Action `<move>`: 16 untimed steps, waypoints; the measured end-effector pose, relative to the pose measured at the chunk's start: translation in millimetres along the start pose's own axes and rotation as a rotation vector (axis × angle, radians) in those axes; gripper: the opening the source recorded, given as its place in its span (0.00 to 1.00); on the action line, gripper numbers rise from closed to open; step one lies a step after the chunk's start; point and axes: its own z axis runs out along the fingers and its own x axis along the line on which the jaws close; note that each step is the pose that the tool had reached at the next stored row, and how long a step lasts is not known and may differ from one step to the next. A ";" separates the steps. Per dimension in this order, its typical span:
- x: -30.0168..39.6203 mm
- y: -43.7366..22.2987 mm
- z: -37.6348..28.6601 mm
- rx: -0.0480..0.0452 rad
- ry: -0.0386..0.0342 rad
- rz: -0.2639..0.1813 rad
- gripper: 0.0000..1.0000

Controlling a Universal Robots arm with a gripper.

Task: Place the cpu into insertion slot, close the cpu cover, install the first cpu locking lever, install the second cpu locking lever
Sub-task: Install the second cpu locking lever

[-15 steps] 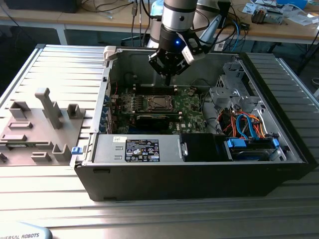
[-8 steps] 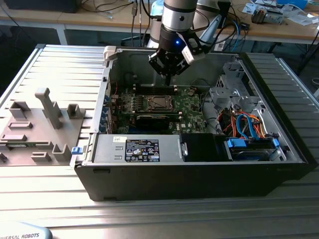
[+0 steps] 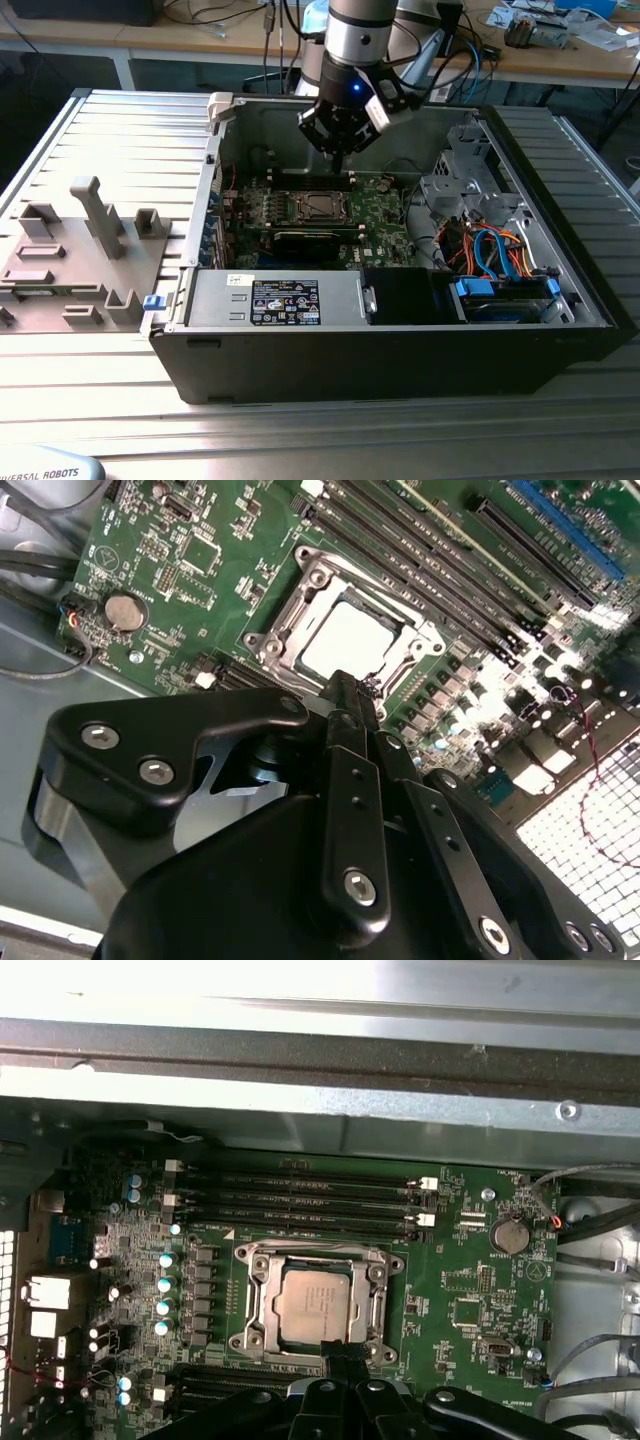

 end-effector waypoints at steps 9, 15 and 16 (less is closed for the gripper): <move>0.5 -7.8 0.4 -0.0233 -0.0016 -0.001 0.11; 0.5 -8.1 0.5 -0.0265 -0.0017 -0.001 0.11; 0.6 -8.2 0.6 -0.0292 -0.0020 -0.001 0.11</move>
